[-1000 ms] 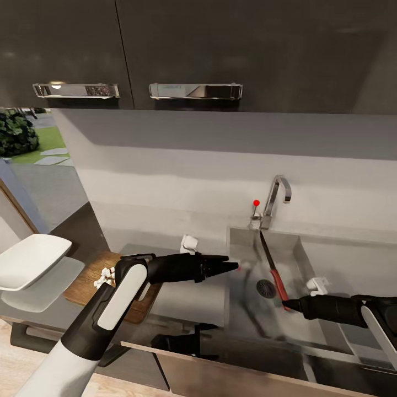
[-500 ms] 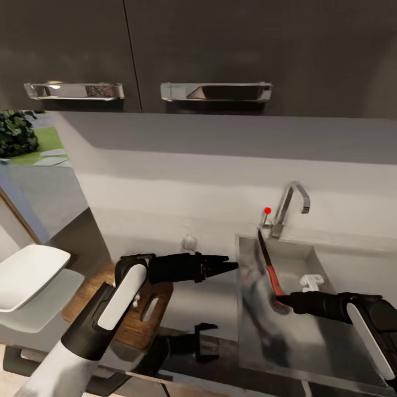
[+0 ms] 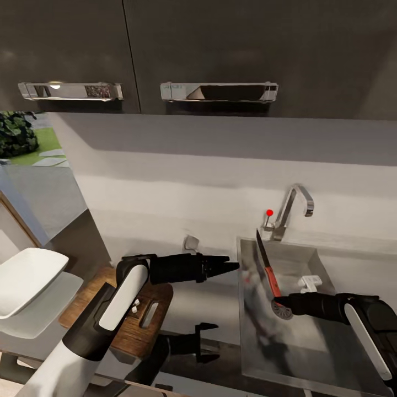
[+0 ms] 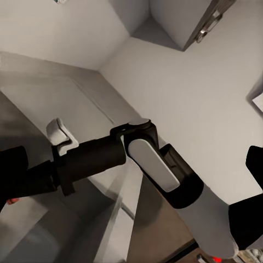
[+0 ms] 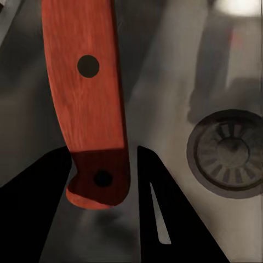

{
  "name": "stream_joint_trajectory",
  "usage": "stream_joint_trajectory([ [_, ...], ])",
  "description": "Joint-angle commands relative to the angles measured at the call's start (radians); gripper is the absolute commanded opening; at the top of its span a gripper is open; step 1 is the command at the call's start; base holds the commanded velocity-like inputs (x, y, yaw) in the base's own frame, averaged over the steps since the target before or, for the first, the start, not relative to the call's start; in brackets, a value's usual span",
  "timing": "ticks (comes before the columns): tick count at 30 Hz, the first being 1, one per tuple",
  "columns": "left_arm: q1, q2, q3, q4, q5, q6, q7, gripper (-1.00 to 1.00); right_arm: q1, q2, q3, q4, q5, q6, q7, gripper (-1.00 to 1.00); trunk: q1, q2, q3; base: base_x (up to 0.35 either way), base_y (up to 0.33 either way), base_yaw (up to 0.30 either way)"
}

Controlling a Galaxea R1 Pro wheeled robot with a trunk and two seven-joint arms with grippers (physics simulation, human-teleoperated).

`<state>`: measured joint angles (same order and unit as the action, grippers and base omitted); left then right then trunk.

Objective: In the kitchen, take the Vidalia onion out of the sink, dice it on the chopping board with the paring knife, put the diced onion into the bowl on the countertop, then place both the paring knife and the chopping board into the sink.

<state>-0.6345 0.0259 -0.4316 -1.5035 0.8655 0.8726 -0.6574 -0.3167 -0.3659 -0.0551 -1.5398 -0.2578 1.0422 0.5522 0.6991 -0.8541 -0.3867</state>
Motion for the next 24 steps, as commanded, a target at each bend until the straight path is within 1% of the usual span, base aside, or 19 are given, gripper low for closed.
stream_joint_trajectory([
  [1, -0.001, 0.000, -0.001, 0.000, 0.004, 0.005, 0.001, 1.00, -0.001, 0.002, -0.002, -0.002, 0.003, 0.005, 0.006, -1.00, 0.000, -0.001, -0.001, 0.000, 0.000, 0.000],
  [3, -0.001, 0.001, 0.000, 0.000, 0.004, 0.005, 0.001, 1.00, -0.001, 0.014, -0.016, -0.014, -0.002, 0.005, 0.005, -1.00, 0.000, -0.001, -0.001, 0.000, 0.000, 0.000],
  [5, -0.001, 0.001, 0.000, 0.000, 0.004, 0.005, 0.000, 1.00, -0.002, 0.018, -0.039, -0.017, -0.003, 0.005, 0.004, -1.00, 0.000, -0.001, -0.001, 0.000, 0.000, 0.000],
  [6, -0.002, 0.001, 0.000, 0.000, 0.004, 0.005, -0.001, 1.00, -0.001, 0.018, -0.055, -0.017, -0.004, 0.005, 0.005, -1.00, 0.000, -0.001, -0.001, 0.000, 0.000, 0.000],
  [9, -0.001, 0.002, 0.000, 0.000, 0.004, 0.005, -0.002, 1.00, -0.001, 0.021, -0.121, -0.019, -0.006, 0.005, 0.011, -1.00, 0.000, -0.001, -0.001, 0.000, 0.000, 0.000],
  [11, -0.001, 0.002, 0.000, 0.000, 0.005, 0.005, -0.002, 1.00, -0.001, 0.023, -0.150, -0.014, -0.007, 0.005, 0.023, -1.00, 0.000, -0.001, -0.001, 0.000, 0.000, 0.000],
  [12, -0.001, 0.002, 0.000, 0.000, 0.006, 0.005, -0.002, 1.00, -0.001, 0.025, -0.154, -0.012, -0.008, 0.005, 0.024, -1.00, 0.000, -0.001, -0.001, 0.000, 0.000, 0.000],
  [14, -0.001, 0.001, -0.001, 0.000, 0.006, 0.005, -0.001, 1.00, -0.001, 0.039, -0.160, -0.011, -0.008, 0.005, 0.026, -1.00, 0.000, -0.001, -0.001, 0.000, 0.000, 0.000],
  [16, -0.001, -0.002, -0.001, 0.001, 0.008, 0.004, 0.001, 1.00, -0.001, 0.046, -0.160, -0.010, -0.008, 0.005, 0.028, -1.00, 0.000, -0.001, -0.001, 0.000, 0.000, 0.000],
  [20, -0.001, -0.004, -0.002, 0.002, 0.009, 0.002, 0.003, 1.00, -0.001, 0.050, -0.155, 0.013, -0.001, 0.005, 0.029, -1.00, 0.000, -0.001, -0.001, 0.000, 0.000, 0.000],
  [22, 0.000, -0.008, -0.004, 0.006, 0.009, 0.001, 0.005, 1.00, -0.001, 0.044, -0.153, 0.041, 0.001, 0.005, 0.025, -1.00, 0.000, -0.001, -0.001, 0.000, 0.000, 0.000],
  [24, 0.000, -0.014, -0.006, 0.018, 0.008, 0.001, 0.005, 1.00, -0.001, 0.044, -0.152, 0.045, 0.003, 0.005, 0.023, -1.00, 0.000, -0.001, -0.001, 0.000, 0.000, 0.000],
])
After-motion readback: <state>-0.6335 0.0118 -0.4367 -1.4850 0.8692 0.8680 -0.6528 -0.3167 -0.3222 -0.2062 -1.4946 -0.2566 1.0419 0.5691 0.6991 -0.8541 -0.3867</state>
